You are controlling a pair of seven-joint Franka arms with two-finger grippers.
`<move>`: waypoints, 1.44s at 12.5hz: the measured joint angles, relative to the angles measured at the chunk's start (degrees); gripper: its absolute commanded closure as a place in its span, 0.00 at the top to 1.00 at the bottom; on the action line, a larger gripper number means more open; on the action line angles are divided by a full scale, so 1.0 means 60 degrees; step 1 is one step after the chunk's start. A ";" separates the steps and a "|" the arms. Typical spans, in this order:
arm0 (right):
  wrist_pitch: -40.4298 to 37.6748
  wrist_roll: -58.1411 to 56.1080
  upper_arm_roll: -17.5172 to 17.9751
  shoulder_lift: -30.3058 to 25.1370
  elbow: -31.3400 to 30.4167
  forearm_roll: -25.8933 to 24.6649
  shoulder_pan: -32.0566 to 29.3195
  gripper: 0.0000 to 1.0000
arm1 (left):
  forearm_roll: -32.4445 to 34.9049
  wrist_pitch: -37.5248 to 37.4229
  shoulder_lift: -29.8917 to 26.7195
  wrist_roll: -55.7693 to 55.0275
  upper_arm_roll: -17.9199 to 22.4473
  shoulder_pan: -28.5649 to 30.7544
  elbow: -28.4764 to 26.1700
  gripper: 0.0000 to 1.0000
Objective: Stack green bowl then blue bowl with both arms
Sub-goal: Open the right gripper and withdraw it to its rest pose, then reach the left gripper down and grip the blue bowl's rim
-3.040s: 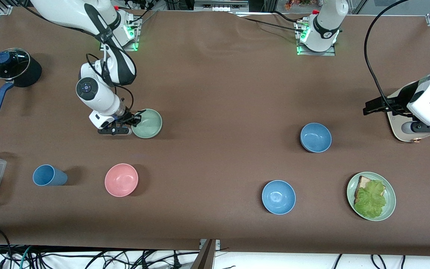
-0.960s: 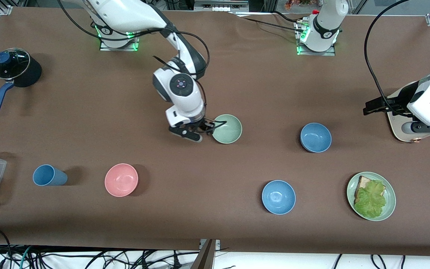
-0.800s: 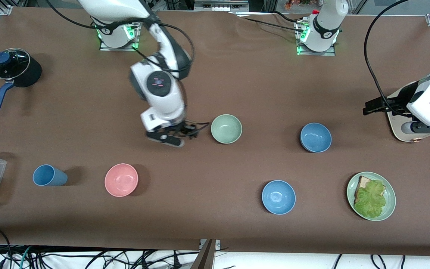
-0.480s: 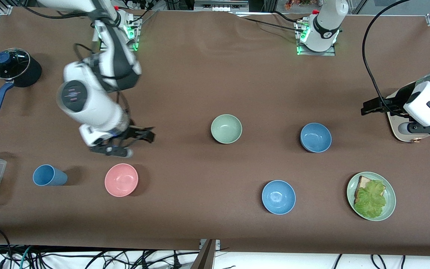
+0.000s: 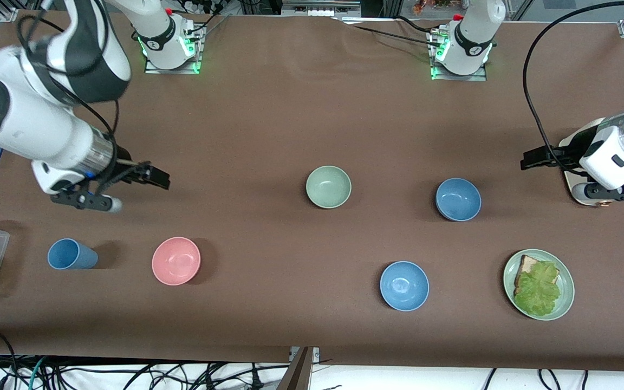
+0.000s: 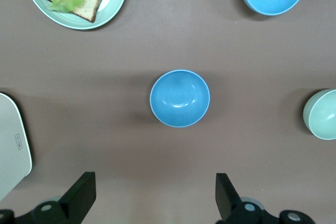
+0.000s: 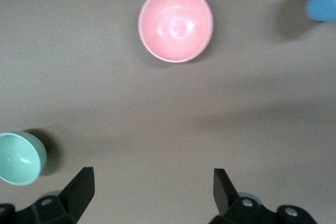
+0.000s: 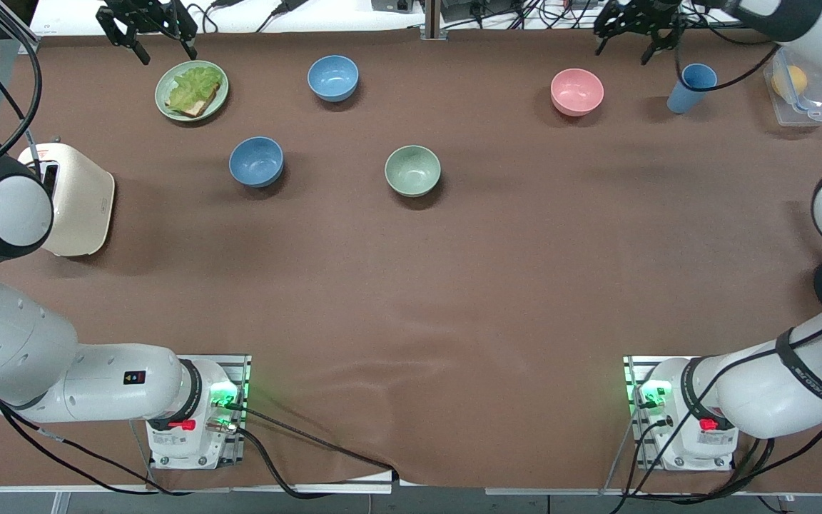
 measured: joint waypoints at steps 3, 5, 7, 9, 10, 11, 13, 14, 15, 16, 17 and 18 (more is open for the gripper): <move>-0.0662 -0.0318 -0.0256 -0.0741 -0.0224 -0.0294 0.0001 1.00 | 0.0000 0.0550 0.0654 0.0028 -0.0048 -0.0079 -0.0178 1.00; -0.0694 -0.0601 -0.0277 -0.1152 -0.0636 -0.0717 0.0002 1.00 | 0.0000 0.1611 0.1000 0.0033 -0.0066 -0.0334 -0.0695 1.00; -0.0740 -0.0765 -0.0197 -0.1437 -0.0877 -0.0833 -0.0173 1.00 | 0.0005 0.2839 0.1305 0.0039 -0.0070 -0.0449 -0.1420 1.00; -0.0820 -0.0991 0.0689 -0.1531 -0.0905 -0.0835 -0.1245 1.00 | 0.0041 0.3838 0.1510 0.0276 -0.0030 -0.0417 -0.2230 1.00; -0.0826 -0.1034 0.1242 -0.1548 -0.0903 -0.0835 -0.1868 1.00 | 0.0047 0.4204 0.1572 0.0440 0.0005 -0.0364 -0.2546 0.99; -0.0830 -0.1075 0.1736 -0.1581 -0.0903 -0.0835 -0.2406 1.00 | 0.0048 0.4440 0.1621 0.0581 0.0036 -0.0301 -0.2749 0.99; -0.0866 -0.1362 0.2163 -0.1692 -0.0898 -0.0836 -0.2877 1.00 | 0.0049 0.4900 0.1729 0.0729 0.0072 -0.0198 -0.3067 0.99; -0.0883 -0.1445 0.2176 -0.1743 -0.0892 -0.0843 -0.2904 1.00 | 0.0055 0.5320 0.1773 0.0829 0.0079 -0.0166 -0.3329 0.99; -0.0893 -0.1514 0.2166 -0.1774 -0.0886 -0.0865 -0.2936 1.00 | 0.0056 0.5842 0.1814 0.1108 0.0082 -0.0134 -0.3652 0.97; -0.0897 -0.1643 0.2140 -0.1785 -0.0885 -0.0905 -0.2978 1.00 | 0.0056 0.6305 0.1837 0.1421 0.0083 -0.0084 -0.3964 0.95; -0.0922 -0.1724 0.2110 -0.1785 -0.0885 -0.1007 -0.3001 1.00 | 0.0056 0.6699 0.1841 0.1711 0.0083 -0.0026 -0.4280 0.95; -0.1011 -0.1732 0.2101 -0.1785 -0.0885 -0.1152 -0.3009 1.00 | 0.0054 0.7059 0.1842 0.1968 0.0083 0.0023 -0.4575 0.95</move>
